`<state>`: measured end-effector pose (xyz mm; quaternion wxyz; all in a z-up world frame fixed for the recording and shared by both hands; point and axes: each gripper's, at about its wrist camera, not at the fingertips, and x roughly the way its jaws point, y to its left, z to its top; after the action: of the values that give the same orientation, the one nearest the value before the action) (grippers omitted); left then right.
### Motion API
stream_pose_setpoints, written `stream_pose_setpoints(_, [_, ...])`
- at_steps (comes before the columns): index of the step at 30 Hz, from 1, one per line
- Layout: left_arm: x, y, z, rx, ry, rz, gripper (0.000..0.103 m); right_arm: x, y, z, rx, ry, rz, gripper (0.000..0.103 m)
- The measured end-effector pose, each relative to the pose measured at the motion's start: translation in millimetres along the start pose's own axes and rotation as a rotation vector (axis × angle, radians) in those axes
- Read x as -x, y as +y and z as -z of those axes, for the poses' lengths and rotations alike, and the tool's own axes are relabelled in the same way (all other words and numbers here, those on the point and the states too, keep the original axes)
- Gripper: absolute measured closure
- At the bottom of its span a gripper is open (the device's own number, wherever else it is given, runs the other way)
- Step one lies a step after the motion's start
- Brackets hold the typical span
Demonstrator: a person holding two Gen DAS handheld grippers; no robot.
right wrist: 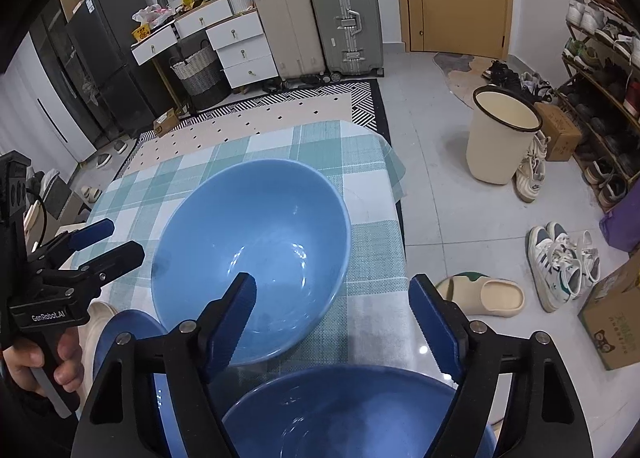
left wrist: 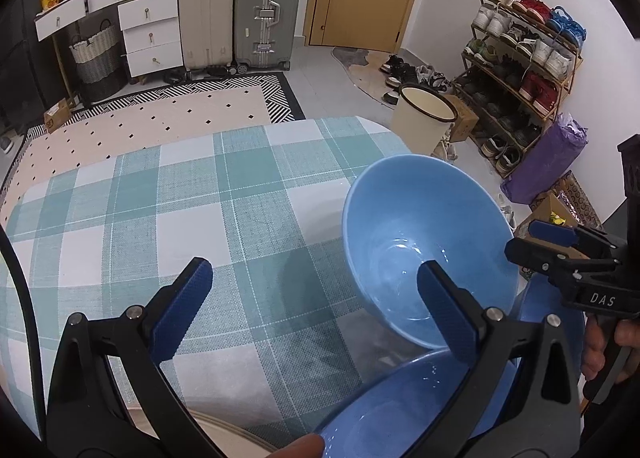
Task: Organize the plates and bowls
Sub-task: 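Close the left gripper on the bowl rim while the right gripper closes on it too, then lift the light-blue bowl with both grippers and carry it over another blue bowl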
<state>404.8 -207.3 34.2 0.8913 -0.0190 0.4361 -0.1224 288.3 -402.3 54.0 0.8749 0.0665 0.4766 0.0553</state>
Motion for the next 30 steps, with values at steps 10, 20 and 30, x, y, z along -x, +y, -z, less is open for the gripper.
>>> stream_pose_setpoints(10, [-18.4,-5.7,-2.4,0.01,0.046,0.095,0.031,-19.6,-1.0,0.4,-0.001,0.04,-0.037,0.051])
stream_pose_setpoints(20, [-30.4,-18.4,2.1,-0.008,0.077,0.121,0.072,-26.6,3.9,0.9,0.013,0.048,-0.038,0.067])
stream_pose_setpoints(30, [-31.3,-22.8,5.7,-0.032,0.068,0.097,0.087,-27.9,4.4,1.4,0.02,0.035,-0.01,0.082])
